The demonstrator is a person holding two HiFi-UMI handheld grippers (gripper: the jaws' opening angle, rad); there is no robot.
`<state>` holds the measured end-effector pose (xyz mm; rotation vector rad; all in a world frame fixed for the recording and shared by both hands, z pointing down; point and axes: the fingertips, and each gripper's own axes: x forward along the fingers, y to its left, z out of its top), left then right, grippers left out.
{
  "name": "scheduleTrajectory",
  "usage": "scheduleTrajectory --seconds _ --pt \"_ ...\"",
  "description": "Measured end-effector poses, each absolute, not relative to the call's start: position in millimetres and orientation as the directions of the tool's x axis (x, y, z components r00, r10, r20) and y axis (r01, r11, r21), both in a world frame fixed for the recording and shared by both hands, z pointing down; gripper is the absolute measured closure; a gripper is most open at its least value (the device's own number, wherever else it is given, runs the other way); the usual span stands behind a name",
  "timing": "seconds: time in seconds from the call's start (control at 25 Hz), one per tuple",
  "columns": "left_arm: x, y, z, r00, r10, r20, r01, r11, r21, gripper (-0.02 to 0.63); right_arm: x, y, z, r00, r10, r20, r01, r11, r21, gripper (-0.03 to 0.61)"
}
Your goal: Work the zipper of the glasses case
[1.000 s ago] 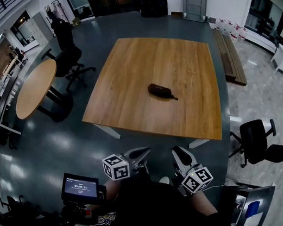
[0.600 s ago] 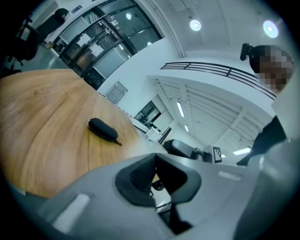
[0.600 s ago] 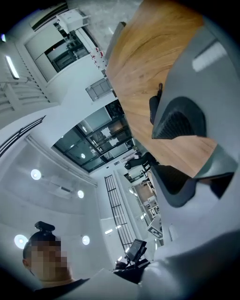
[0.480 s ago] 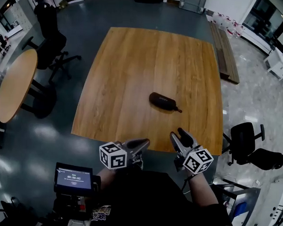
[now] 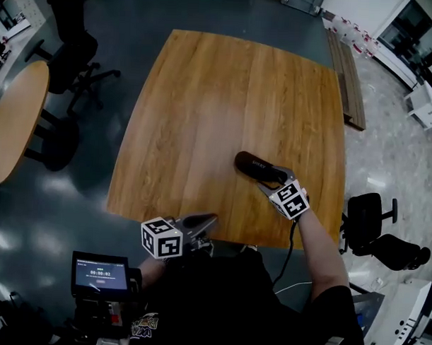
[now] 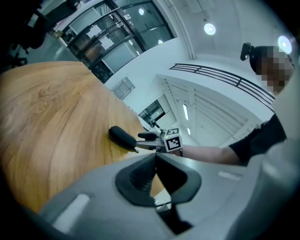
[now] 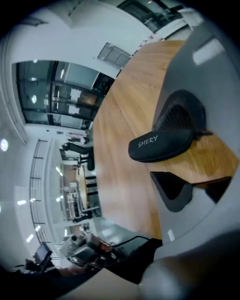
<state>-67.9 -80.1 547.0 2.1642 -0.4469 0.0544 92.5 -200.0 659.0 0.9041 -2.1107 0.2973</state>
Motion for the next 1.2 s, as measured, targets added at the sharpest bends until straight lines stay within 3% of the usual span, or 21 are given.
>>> scheduleTrajectory --seconds 0.08,0.32,0.4,0.48,0.8,0.88,1.0,1.08,1.2 --pt "-75.2 -85.0 547.9 0.923 -0.321 0.211 -0.357 -0.517 0.778 0.611 88.9 -215.4 671.6 -0.408 -0.442 0.799 -0.627 0.771 0.107 0.297" --pt "-85.7 -92.2 552.6 0.875 -0.424 0.232 -0.423 -0.440 0.792 0.611 74.7 -217.8 707.0 -0.367 -0.200 0.908 -0.431 0.902 0.025 0.149" --pt "-87.4 -93.2 556.6 0.860 -0.450 0.242 -0.441 -0.417 0.794 0.611 72.6 -224.5 715.1 -0.351 -0.208 0.913 -0.415 0.909 0.048 0.162" --pt "-86.7 -94.9 559.1 0.847 -0.472 0.244 -0.453 -0.400 0.797 0.611 70.9 -231.3 719.1 -0.362 -0.238 0.901 -0.418 0.906 0.071 0.225" --pt "-82.5 -108.9 553.4 0.819 -0.510 0.262 -0.493 -0.393 0.776 0.611 51.8 -231.8 694.3 -0.453 -0.325 0.830 -0.276 0.937 0.216 0.245" --pt "-83.3 -119.1 548.4 0.824 -0.500 0.267 -0.505 -0.433 0.747 0.611 42.1 -222.6 667.0 -0.501 -0.352 0.791 -0.184 0.936 0.300 0.247" --pt "-82.3 -137.4 531.6 0.857 -0.416 0.305 -0.507 -0.565 0.651 0.609 28.2 -194.3 616.8 -0.560 -0.363 0.745 0.065 0.877 0.476 0.247" --pt "-73.1 -149.6 515.7 0.876 -0.329 0.351 -0.479 -0.670 0.567 0.513 24.3 -175.7 584.3 -0.575 -0.373 0.728 0.225 0.784 0.579 0.245" --pt "-34.6 -147.5 496.7 0.886 -0.127 0.447 -0.352 -0.811 0.468 0.403 21.0 -151.8 540.6 -0.596 -0.386 0.704 0.345 0.668 0.659 0.245"
